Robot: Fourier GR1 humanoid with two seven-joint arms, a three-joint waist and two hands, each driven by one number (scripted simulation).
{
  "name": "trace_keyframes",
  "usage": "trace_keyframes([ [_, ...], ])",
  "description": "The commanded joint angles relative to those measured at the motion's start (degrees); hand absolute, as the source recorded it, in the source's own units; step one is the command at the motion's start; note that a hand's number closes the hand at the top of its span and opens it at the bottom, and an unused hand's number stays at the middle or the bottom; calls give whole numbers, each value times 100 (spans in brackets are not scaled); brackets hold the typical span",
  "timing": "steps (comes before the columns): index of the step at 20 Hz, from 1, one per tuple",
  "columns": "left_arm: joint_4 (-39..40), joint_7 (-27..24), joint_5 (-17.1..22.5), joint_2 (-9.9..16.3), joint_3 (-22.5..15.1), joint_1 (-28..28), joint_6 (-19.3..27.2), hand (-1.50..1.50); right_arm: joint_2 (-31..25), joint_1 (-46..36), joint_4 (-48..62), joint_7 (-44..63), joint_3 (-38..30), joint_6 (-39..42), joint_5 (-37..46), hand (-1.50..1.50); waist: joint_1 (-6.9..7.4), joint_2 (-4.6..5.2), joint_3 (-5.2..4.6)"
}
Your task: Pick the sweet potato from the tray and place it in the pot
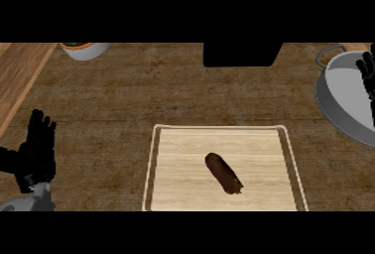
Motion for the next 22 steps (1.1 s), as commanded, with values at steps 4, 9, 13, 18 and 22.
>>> trace_keyframes([
  [4,-459,-294,-353,-37,-557,-286,-296,0,-278,-566,-1564,-1594,766,1032,340,150,-33,63,-131],
  [9,-903,-417,-562,-433,-1311,53,-483,0,-308,301,-1947,-1921,454,-575,2348,-150,-273,70,-120],
  [13,-1159,-258,-813,-497,-1483,-78,-227,0,109,1467,-2480,-3684,1602,-517,2834,-150,-159,117,-115],
  [18,-1263,-384,-897,-555,-1546,314,-236,0,133,2968,-3240,-4558,2353,-1016,3847,-150,-149,121,-132],
  [22,-1218,-323,-813,-376,-1385,278,-421,0,-82,3511,-3307,-3573,2256,-1308,5265,-150,-172,120,-146],
])
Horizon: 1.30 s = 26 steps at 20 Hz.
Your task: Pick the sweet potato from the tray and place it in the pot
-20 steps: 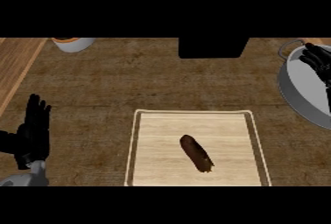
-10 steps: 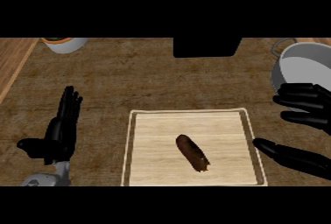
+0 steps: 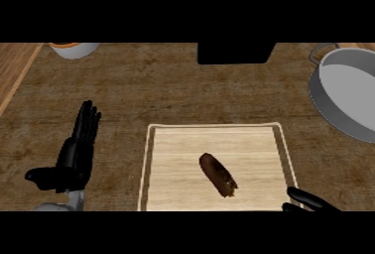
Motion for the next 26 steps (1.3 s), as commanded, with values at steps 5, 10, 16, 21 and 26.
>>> trace_keyframes([
  [5,-12,-151,25,-24,97,178,-18,0,-429,1279,-405,1517,41,131,2790,-150,-108,-18,-37],
  [10,3,110,21,71,149,-168,-96,0,221,1314,-501,2845,706,798,4689,-150,14,26,-28],
  [16,32,15,-260,-292,-220,-59,-16,0,1621,662,250,3923,2037,1631,6228,-150,139,41,-7],
  [21,159,96,-295,-275,-2,-256,-49,0,2029,399,1244,4464,2056,1629,6785,-150,122,40,-2],
  [26,-254,247,-426,-367,-58,-12,-85,0,2348,-64,1337,4769,1881,2324,6768,-150,153,40,-1],
])
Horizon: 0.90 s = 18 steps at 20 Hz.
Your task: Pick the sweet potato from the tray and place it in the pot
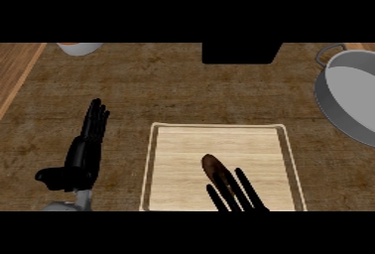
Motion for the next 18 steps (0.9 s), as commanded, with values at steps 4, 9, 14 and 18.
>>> trace_keyframes([
  [4,-141,285,-93,-8,215,-62,-162,0,278,-631,1191,105,-375,-217,-189,-150,8,4,3],
  [9,-491,232,-270,-113,116,381,-285,0,421,-1095,1452,59,-488,-45,-287,-150,23,1,3],
  [14,-148,313,-325,-186,451,28,-313,0,104,-915,1280,35,-610,-162,-376,-150,4,0,3],
  [18,197,-87,-527,-451,390,-33,-337,0,563,-1544,2133,180,-787,-381,-300,-150,9,6,2],
])
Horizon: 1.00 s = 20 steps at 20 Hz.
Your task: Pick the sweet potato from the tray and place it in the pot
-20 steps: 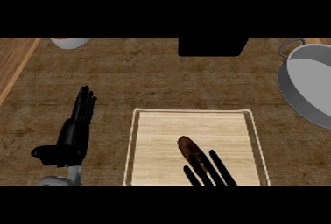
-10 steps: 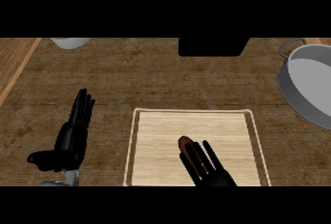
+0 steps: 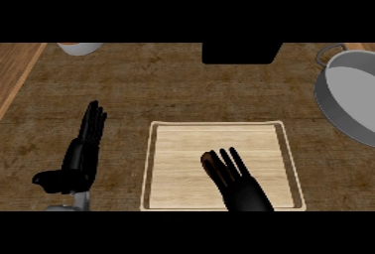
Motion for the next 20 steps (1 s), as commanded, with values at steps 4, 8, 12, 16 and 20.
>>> trace_keyframes([
  [4,-187,187,-166,-85,133,53,-68,0,329,-544,792,-17,-125,-153,-34,-150,14,5,7],
  [8,-27,-15,-107,-31,185,10,-186,0,-54,-587,1121,-339,-104,-1538,132,150,21,9,9],
  [12,-486,52,-109,-83,59,446,-308,0,95,-835,679,-388,-138,-1026,118,150,26,1,6],
  [16,27,314,-124,-194,359,-188,-221,0,116,-627,948,-376,21,-1536,309,150,0,6,6],
  [20,-143,173,-115,-178,296,-78,-127,0,576,-1163,946,1338,-2605,-745,-994,150,-209,222,55],
])
